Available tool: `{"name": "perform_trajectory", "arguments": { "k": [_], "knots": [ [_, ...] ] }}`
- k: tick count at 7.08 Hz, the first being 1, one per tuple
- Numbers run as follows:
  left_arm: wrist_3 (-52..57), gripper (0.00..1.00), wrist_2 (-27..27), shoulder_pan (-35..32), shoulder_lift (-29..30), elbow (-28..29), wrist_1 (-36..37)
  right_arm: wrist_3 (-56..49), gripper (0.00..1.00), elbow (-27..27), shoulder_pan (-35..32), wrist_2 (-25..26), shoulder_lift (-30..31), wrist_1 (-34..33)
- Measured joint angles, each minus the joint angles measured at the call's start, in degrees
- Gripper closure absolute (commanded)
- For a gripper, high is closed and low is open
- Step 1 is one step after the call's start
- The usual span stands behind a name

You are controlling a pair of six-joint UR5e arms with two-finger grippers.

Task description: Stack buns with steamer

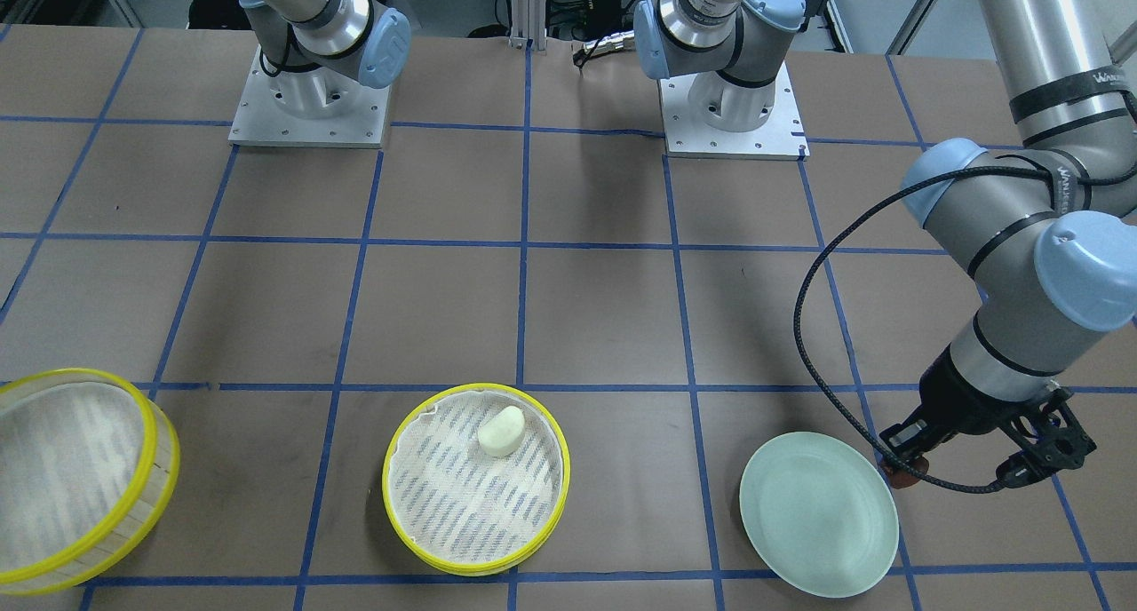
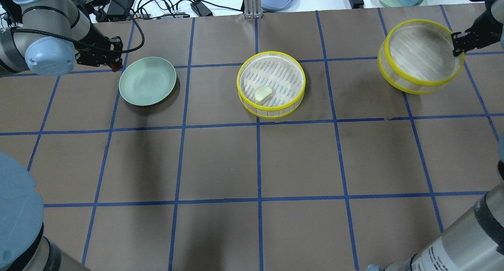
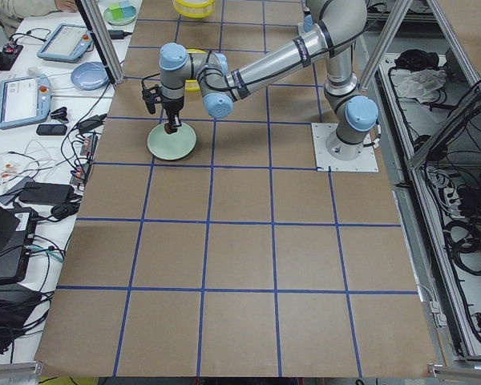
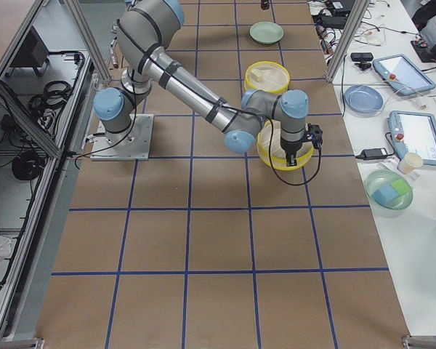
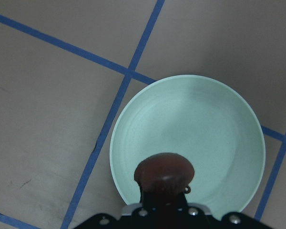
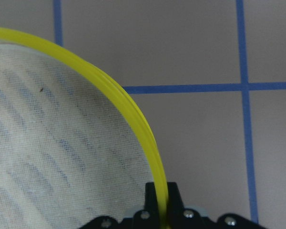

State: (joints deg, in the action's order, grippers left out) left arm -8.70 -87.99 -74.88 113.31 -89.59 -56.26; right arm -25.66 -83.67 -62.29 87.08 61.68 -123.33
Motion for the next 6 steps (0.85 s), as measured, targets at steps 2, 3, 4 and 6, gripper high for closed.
{"name": "perform_trajectory", "arguments": {
  "k": [2, 3, 4, 6],
  "knots": [
    [0.0, 1.0, 0.0, 0.0, -0.2, 0.0, 0.0, 9.2, 1.0, -0.8, -6.9, 1.5, 2.7, 3.7],
    [0.0, 1.0, 0.0, 0.0, -0.4, -0.1, 0.1, 13.8, 1.0, -1.0, -10.5, 2.7, 4.3, 5.2],
    [0.0, 1.0, 0.0, 0.0, -0.7, -0.1, 0.1, 18.0, 1.0, -1.1, -14.4, 4.3, 6.1, 6.3],
    [0.2, 1.0, 0.0, 0.0, -1.0, -0.1, 0.1, 27.9, 1.0, -1.2, -22.4, 6.4, 8.3, 7.6]
  ]
}}
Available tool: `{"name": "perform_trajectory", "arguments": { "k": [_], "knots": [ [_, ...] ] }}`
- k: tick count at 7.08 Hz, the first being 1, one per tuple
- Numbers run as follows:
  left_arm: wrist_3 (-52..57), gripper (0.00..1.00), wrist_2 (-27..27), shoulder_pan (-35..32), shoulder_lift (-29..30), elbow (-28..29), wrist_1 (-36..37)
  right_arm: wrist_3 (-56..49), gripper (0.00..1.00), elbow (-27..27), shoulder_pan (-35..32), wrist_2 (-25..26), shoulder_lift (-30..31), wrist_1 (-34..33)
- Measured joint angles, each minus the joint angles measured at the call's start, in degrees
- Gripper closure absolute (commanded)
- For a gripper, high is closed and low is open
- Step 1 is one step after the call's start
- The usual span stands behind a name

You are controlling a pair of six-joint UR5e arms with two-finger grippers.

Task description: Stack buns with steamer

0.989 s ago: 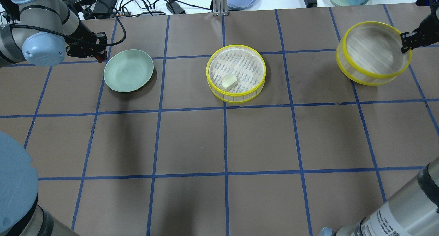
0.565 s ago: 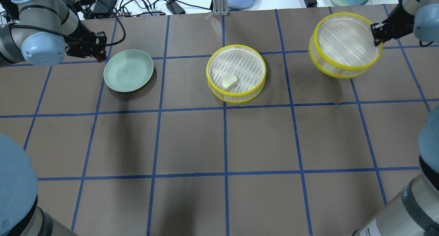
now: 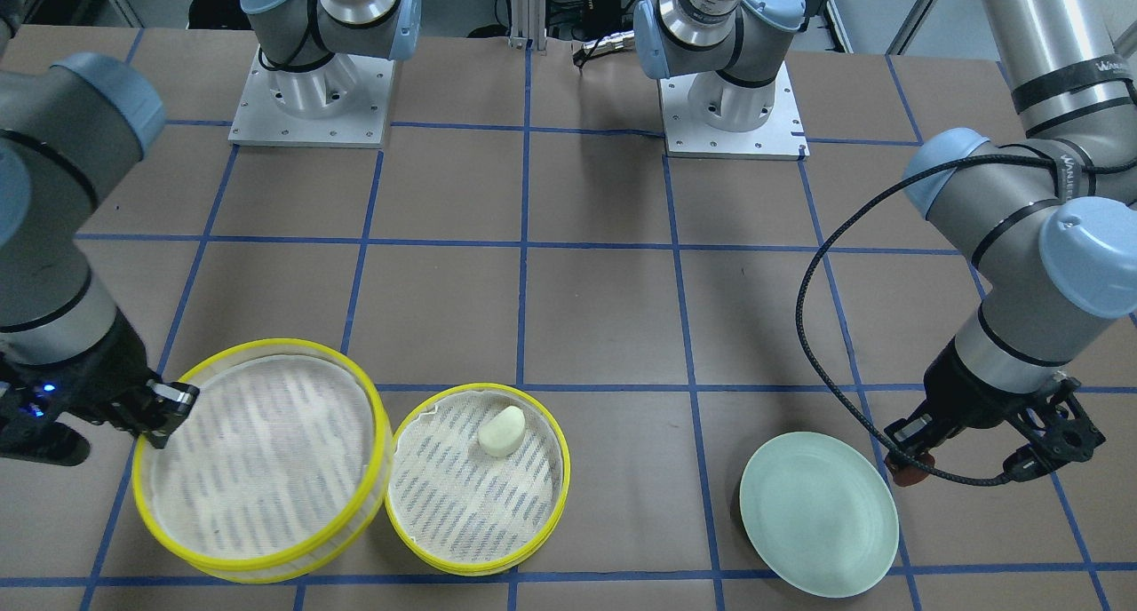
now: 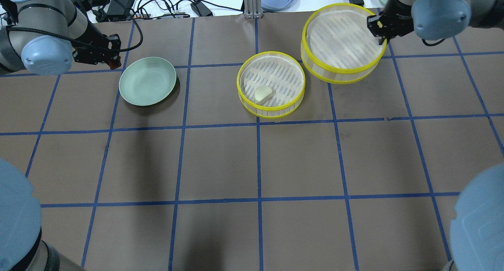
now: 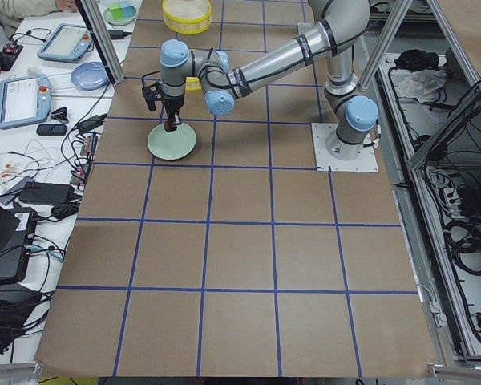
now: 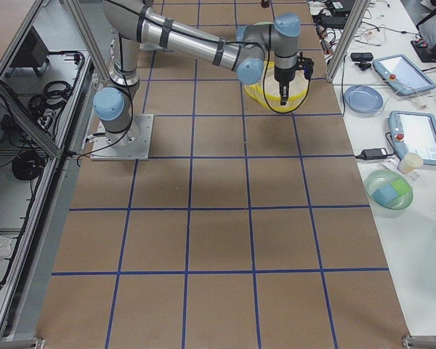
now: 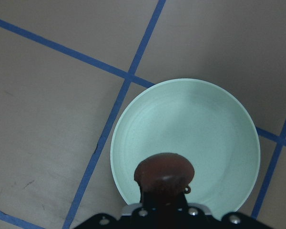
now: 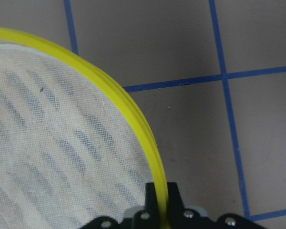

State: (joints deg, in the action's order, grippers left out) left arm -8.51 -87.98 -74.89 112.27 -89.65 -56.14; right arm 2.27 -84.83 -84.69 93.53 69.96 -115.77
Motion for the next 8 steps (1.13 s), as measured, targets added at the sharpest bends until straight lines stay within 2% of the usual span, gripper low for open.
{"name": "perform_trajectory", "arguments": {
  "k": [2, 4, 8],
  "knots": [
    [-0.2, 1.0, 0.0, 0.0, -0.1, 0.0, 0.1, 9.2, 1.0, -1.0, -6.4, 0.0, -0.4, 0.1],
    [-0.4, 1.0, 0.1, -0.1, -0.4, 0.1, 0.1, 13.0, 1.0, -1.7, -11.0, -1.6, -2.1, -0.1],
    [-0.5, 1.0, 0.1, -0.1, -0.5, 0.2, 0.1, 15.6, 1.0, -1.8, -13.6, -2.7, -4.9, -1.3]
  ]
}}
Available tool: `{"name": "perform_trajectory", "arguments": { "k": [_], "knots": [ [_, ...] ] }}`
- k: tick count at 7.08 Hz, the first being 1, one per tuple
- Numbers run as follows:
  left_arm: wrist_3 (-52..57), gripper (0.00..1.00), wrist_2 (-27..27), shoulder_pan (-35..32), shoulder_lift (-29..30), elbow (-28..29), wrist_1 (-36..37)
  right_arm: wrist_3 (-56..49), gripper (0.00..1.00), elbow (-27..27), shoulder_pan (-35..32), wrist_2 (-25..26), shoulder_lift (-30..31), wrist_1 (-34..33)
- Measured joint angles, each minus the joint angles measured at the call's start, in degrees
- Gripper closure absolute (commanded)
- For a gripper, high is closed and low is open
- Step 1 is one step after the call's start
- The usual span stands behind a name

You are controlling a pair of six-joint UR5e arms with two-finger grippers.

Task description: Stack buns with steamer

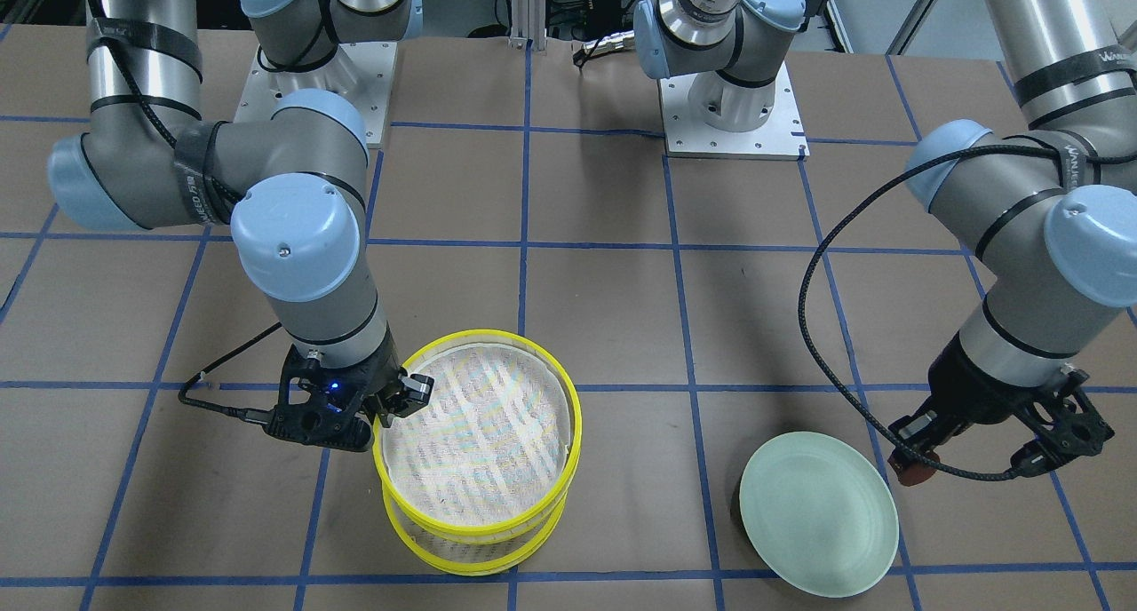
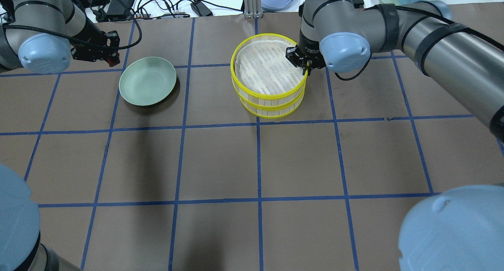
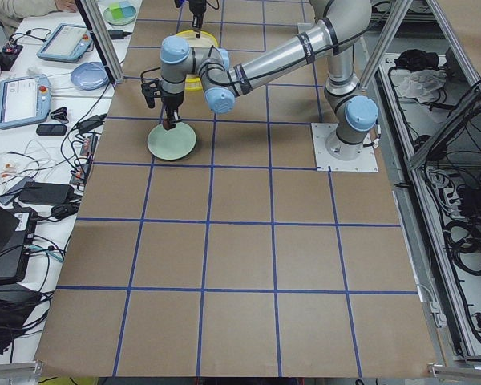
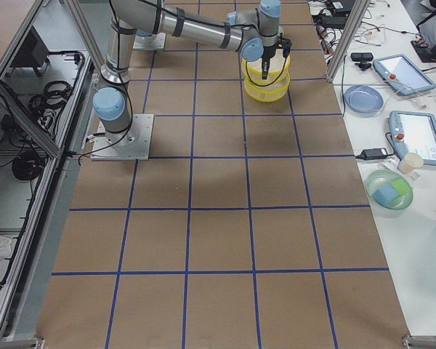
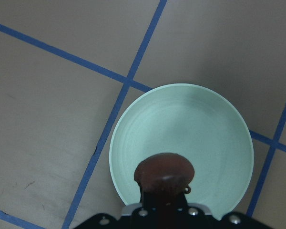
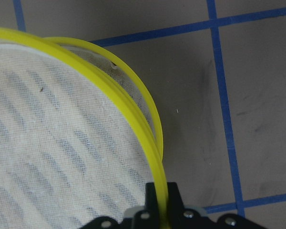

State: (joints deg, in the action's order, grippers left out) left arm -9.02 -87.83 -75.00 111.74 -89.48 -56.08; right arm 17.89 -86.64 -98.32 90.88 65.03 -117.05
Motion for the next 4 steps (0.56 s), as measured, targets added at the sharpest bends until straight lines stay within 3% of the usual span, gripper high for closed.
{"name": "perform_trajectory", "arguments": {
  "k": [4],
  "knots": [
    [0.0, 1.0, -0.1, 0.0, -0.1, 0.0, 0.2, 1.6, 1.0, -0.2, 0.0, 0.5, -1.4, -2.1]
  ]
}}
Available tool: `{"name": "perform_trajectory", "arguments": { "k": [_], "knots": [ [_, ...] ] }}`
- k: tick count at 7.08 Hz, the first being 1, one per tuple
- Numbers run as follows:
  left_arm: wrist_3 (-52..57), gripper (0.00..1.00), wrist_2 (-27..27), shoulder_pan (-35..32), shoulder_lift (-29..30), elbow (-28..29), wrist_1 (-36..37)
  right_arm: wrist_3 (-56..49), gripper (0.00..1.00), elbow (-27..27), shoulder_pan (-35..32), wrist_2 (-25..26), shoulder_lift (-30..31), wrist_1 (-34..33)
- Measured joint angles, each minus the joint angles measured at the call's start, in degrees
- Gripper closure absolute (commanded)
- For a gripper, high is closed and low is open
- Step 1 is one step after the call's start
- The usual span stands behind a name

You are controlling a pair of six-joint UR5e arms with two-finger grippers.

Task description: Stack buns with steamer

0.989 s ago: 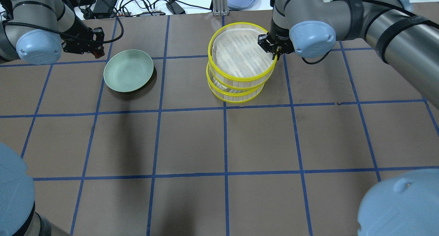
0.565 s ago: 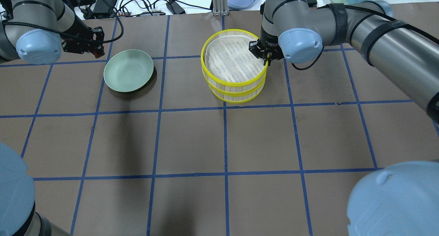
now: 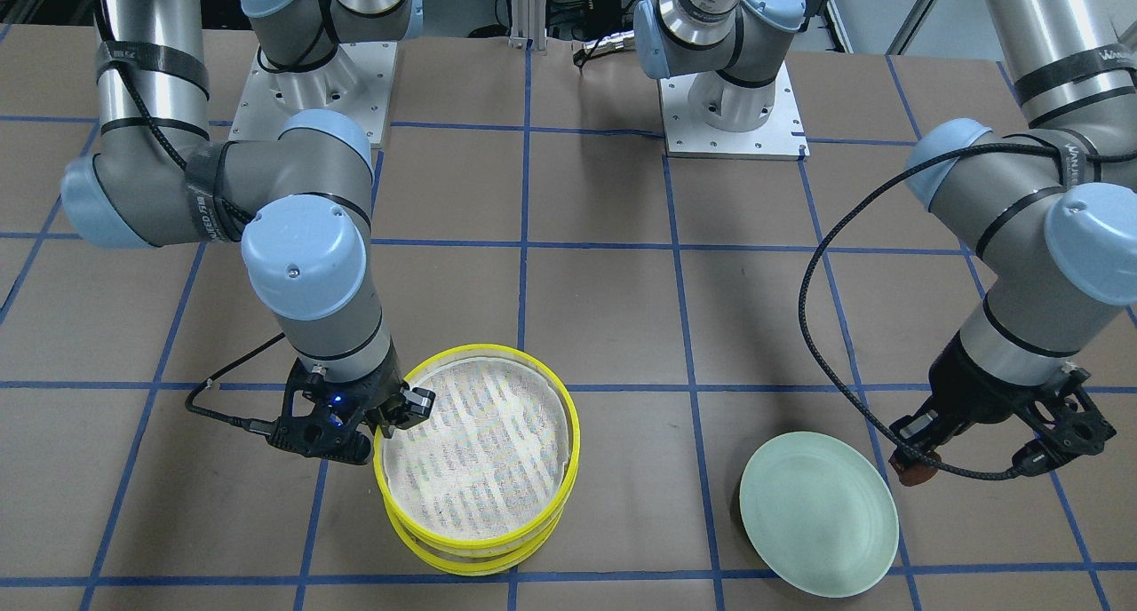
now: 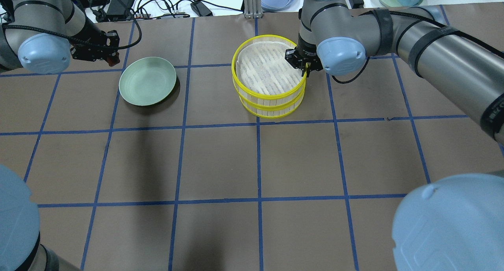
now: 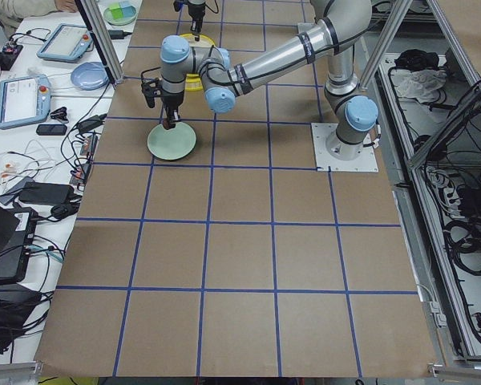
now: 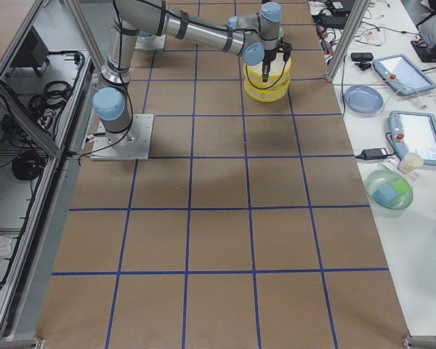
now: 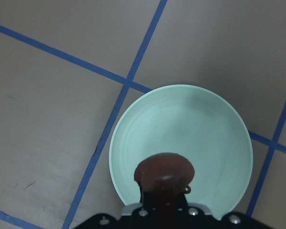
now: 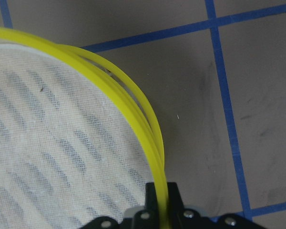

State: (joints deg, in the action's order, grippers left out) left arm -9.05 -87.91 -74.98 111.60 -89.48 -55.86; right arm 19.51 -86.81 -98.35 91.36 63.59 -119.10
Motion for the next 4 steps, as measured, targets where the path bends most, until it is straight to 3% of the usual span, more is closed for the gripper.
{"name": "perform_trajectory", "arguments": {
  "k": [4],
  "knots": [
    [-0.6, 1.0, 0.3, -0.2, -0.2, 0.0, 0.1, 0.0, 1.0, -0.3, 0.1, 0.3, -0.9, -1.6]
  ]
}}
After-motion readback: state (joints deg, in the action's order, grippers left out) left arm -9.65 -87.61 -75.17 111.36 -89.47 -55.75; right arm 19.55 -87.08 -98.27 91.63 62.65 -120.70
